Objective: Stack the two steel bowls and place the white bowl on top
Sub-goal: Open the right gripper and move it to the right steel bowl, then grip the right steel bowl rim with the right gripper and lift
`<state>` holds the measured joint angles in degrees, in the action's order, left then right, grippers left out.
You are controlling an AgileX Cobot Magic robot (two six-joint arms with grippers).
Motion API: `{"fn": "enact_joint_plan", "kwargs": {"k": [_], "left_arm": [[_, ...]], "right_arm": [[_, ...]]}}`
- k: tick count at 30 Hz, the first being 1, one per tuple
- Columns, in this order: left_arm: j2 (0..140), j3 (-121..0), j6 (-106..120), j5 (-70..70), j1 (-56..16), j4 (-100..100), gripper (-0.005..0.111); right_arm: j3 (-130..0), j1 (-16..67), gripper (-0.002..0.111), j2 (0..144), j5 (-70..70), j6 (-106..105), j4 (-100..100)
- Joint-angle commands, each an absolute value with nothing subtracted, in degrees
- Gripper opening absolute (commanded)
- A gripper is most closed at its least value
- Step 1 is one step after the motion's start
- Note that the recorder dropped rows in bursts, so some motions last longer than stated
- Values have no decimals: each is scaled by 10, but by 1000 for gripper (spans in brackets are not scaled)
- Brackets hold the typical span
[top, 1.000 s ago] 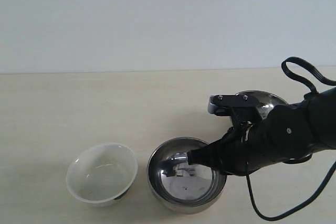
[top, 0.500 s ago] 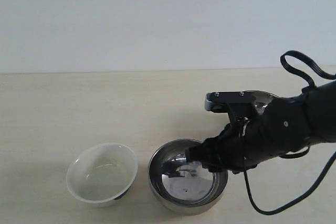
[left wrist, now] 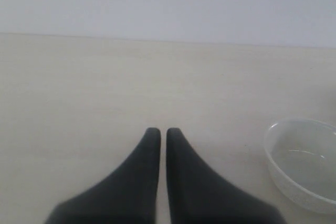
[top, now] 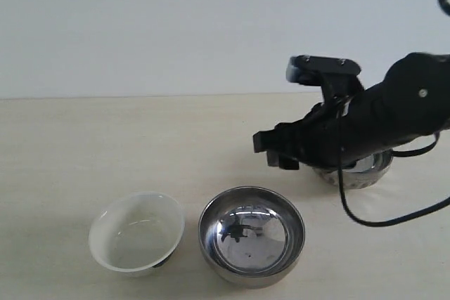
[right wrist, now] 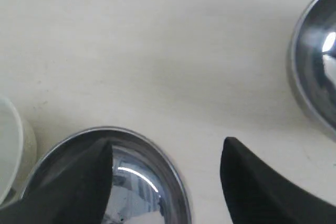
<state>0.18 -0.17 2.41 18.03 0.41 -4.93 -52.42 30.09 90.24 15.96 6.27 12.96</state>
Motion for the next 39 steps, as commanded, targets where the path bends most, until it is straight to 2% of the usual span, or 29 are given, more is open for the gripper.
{"fn": "enact_joint_plan", "kwargs": {"k": [1,8,20,39], "left_arm": [[0,0,21,176,1,-49,4],[0,0,21,176,1,-49,4],[0,0,21,176,1,-49,4],[0,0,21,176,1,-49,4]], "right_arm": [[-527,254,54,855,194,60,125],[-527,169,54,814,222,60,118],[-527,55,54,846,242,61,98],[-527,51,54,1037,66,84,96]]}}
